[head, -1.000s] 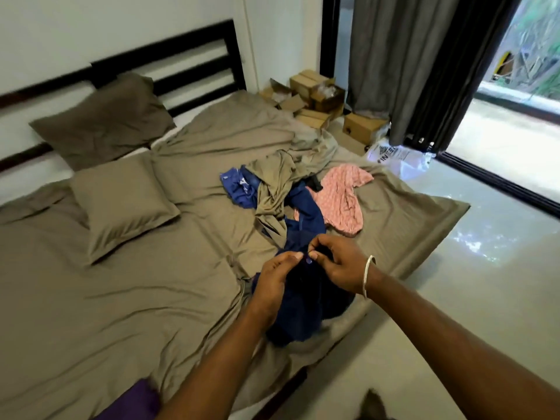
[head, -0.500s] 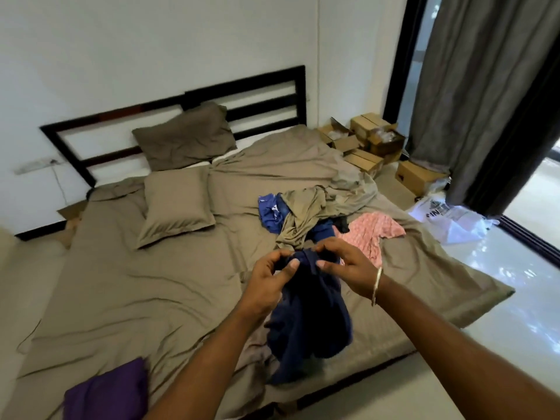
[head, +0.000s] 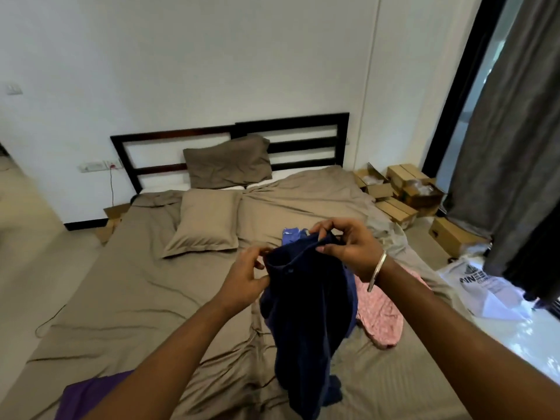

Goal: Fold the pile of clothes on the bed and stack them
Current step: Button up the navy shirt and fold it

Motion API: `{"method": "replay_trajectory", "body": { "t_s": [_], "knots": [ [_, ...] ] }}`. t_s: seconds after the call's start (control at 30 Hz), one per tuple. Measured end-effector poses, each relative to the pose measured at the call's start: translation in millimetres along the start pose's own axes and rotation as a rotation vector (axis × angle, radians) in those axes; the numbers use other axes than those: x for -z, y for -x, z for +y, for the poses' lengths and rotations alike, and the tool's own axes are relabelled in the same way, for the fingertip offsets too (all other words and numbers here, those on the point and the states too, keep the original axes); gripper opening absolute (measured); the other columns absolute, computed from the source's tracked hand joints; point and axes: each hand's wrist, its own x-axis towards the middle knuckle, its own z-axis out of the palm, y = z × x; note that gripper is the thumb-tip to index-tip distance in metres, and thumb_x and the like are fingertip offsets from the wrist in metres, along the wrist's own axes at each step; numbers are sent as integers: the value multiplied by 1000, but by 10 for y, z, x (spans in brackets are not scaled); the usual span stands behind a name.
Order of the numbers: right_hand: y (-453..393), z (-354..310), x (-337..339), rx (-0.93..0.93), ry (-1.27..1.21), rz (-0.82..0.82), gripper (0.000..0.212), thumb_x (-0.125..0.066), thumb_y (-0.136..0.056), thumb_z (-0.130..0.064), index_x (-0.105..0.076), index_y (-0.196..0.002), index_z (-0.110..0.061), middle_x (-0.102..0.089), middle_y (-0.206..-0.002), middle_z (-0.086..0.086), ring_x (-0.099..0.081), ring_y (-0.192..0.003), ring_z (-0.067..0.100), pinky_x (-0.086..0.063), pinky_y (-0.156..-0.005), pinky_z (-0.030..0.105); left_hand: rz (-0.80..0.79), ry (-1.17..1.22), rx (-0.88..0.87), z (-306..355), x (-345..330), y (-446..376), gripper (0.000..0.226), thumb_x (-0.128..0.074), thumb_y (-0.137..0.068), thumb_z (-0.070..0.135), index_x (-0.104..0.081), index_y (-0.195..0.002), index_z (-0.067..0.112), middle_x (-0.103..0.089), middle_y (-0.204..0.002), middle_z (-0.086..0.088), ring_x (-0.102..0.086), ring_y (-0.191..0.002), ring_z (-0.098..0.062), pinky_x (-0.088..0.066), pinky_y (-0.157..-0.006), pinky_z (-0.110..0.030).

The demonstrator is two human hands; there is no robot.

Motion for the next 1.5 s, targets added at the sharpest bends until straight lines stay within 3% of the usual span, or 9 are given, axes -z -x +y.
{"method": "replay_trajectory", "body": {
  "t_s": [0.13, 0.23, 0.53, 0.73, 0.87, 1.0, 1.2, 1.4, 1.5],
  "knots": [
    [-339, -397, -30, 75, -46, -56, 37, -60, -75, 27, -61, -76, -9, -65, -99, 6, -65, -100, 9, -52, -92, 27, -145, 248, 379, -72, 112, -234, 68, -77, -84, 31, -45, -141, 13, -48, -137, -3, -46, -130, -21, -43, -102, -30],
    [-584, -631, -82, 122, -92, -50, 36, -59, -74, 29, -61, -78, -7, -64, -100, 8, -63, -104, 15, -52, -90, 28, -307, 364, 280, 69, 298, -304, 17, -58, -99, 19, -60, -116, 16, -64, -113, 8, -59, -109, -4, -45, -85, -12],
    [-1162, -1071, -261, 188, -192, -102, 34, -59, -77, 21, -63, -96, -7, -66, -102, 5, -64, -104, 21, -53, -87, 29, -447, 446, 128, 184, 881, -721, 21, -50, -101, 8, -58, -111, 24, -69, -102, 19, -63, -94, 10, -46, -85, -16],
    [-1343, -962, 2, 24, 344, -8, 33, -66, -87, 5, -69, -111, -17, -70, -111, 4, -65, -108, 16, -52, -99, 33, -3, 479, -25, 30, 1250, -998, 26, -44, -102, 4, -55, -117, 23, -66, -110, 2, -64, -101, -11, -52, -84, -22],
    [-1350, -809, -38, -24, 498, 54, 22, -57, -96, -5, -64, -113, -17, -65, -106, -1, -60, -102, 12, -51, -90, 17, 13, 321, -120, -67, 1567, -1169, 14, -54, -99, 15, -58, -111, 22, -67, -99, -3, -64, -91, -11, -54, -84, -29],
    [-1390, -665, -150, -30, 441, 77, 34, -43, -103, -14, -43, -101, -48, -54, -102, 7, -55, -90, 20, -55, -71, 32, -2, 166, -163, -11, 1866, -1317, 24, -72, -86, 8, -57, -103, 15, -64, -92, -1, -59, -84, -11, -50, -80, -30],
    [-1581, -641, -82, -76, 452, -23, 46, -67, -86, -1, -46, -119, -26, -60, -111, 2, -60, -102, 13, -57, -82, 28, 21, -451, -321, 146, 2181, -1397, 6, -63, -89, 4, -65, -90, 10, -59, -90, -3, -57, -86, -22, -48, -79, -37],
    [-1692, -552, -23, 103, 458, 249, 44, -51, -98, -8, -61, -105, -50, -67, -103, 3, -65, -98, 22, -57, -87, 44, 358, -250, -207, 367, 2091, -1302, 24, -54, -97, 3, -73, -110, 9, -69, -97, 4, -60, -89, -11, -37, -68, 1],
    [-1750, -534, 22, 151, 381, 305, 22, -40, -104, -18, -53, -117, -29, -64, -97, 6, -63, -90, 24, -56, -76, 35, 550, -193, -183, 552, 1875, -1326, 24, -47, -99, 3, -70, -104, 10, -68, -92, -1, -58, -84, -15, -35, -64, -1]
  ]
}}
